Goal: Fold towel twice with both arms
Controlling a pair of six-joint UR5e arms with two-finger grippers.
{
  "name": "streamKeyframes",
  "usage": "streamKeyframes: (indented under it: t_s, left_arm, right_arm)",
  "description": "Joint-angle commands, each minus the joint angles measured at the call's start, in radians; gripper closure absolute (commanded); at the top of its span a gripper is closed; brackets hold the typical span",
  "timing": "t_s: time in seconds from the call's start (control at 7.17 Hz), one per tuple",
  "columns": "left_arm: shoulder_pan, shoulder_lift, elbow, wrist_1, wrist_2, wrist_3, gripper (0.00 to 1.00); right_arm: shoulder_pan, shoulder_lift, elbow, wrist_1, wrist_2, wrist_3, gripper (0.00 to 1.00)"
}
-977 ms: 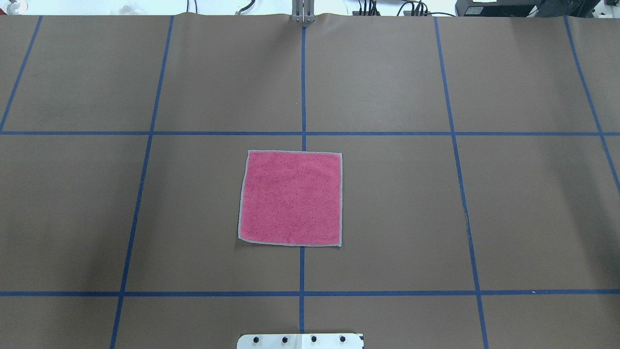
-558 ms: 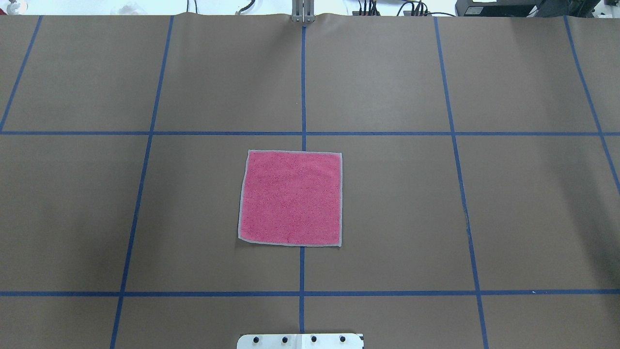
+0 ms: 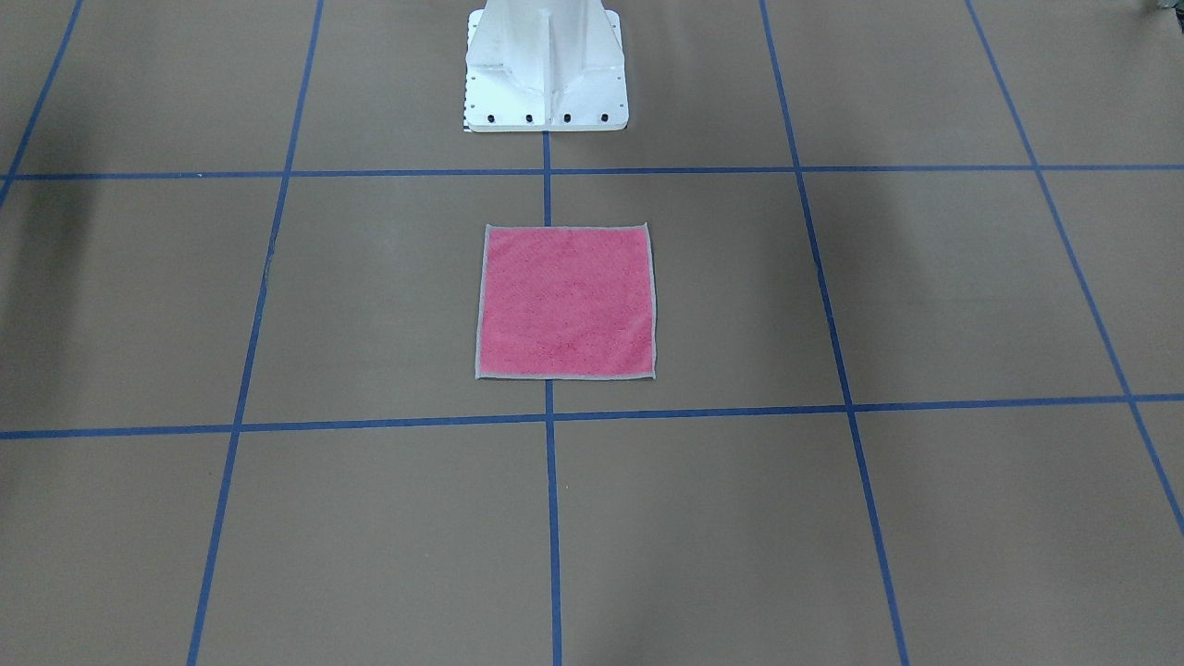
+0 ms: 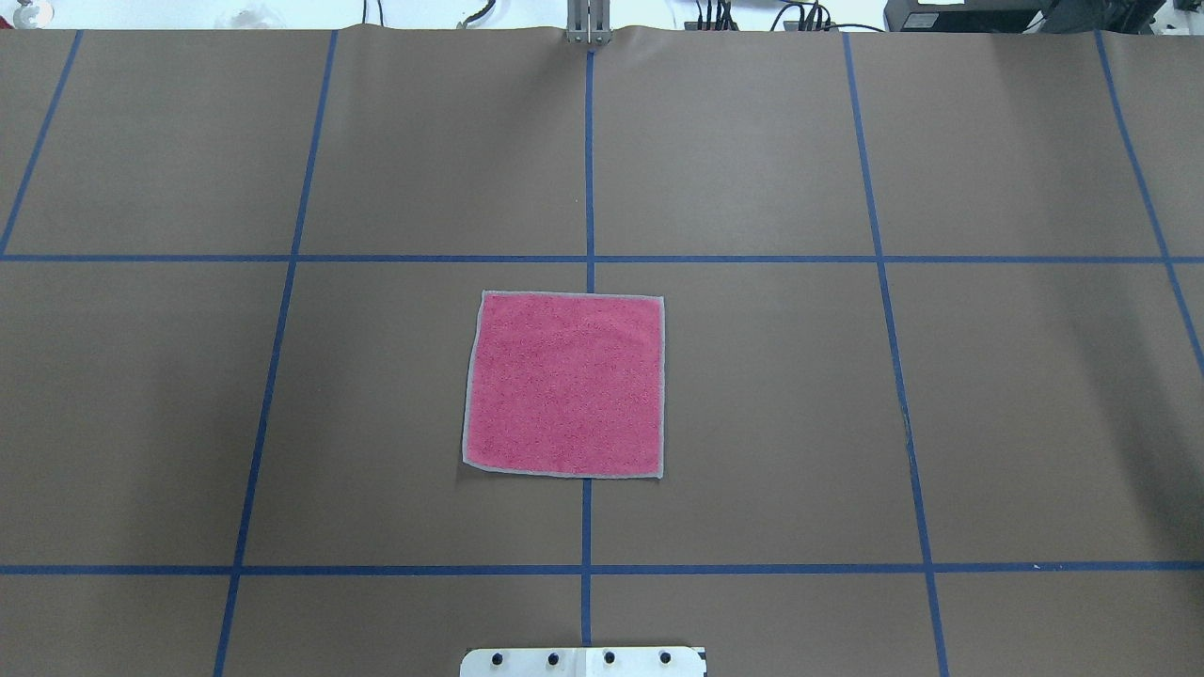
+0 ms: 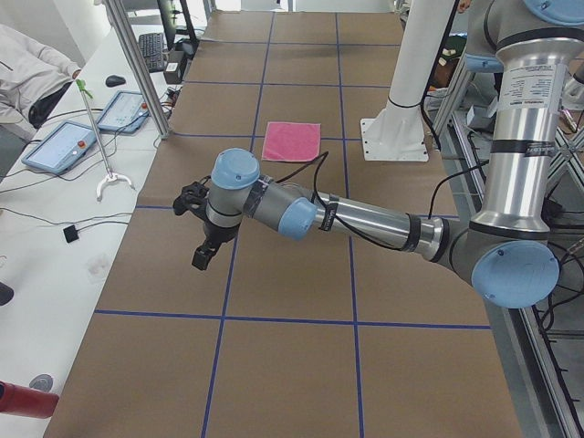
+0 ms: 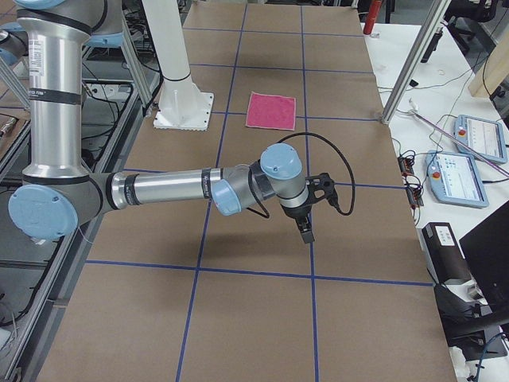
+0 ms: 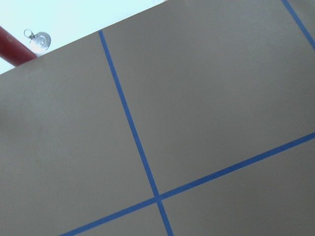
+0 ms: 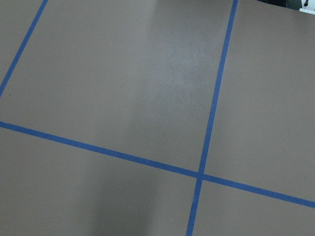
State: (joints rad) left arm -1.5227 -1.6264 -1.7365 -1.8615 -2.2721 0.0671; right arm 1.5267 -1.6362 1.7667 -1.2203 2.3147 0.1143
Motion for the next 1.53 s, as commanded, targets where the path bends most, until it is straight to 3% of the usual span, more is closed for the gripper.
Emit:
streamKeyframes:
  t_s: [0.0,0.42,0.7,0.98,1.4]
  left_arm:
    - [0.100,-0.003,-0.005,-0.056,0.000,-0.068,0.00]
    - [0.308,-0.009,-0.002,-0.291,0.006,-0.440,0.00]
    - [0.428,-0.052,-0.003,-0.428,0.013,-0.776,0.00]
    - [0.557,-0.082,-0.009,-0.513,0.157,-1.034,0.00]
    - [0.773,-0.165,-0.023,-0.551,0.357,-1.453,0.00]
  right_arm:
    - [-0.045,0.021,0.007,0.001,0.002,0.042,0.00]
    - [-0.146,0.090,0.007,0.004,0.000,0.161,0.00]
    - [-0.259,0.118,-0.001,0.155,-0.009,0.445,0.00]
    - [-0.347,0.131,0.005,0.289,-0.026,0.768,0.00]
    - [-0.474,0.163,0.011,0.480,-0.119,1.284,0.01]
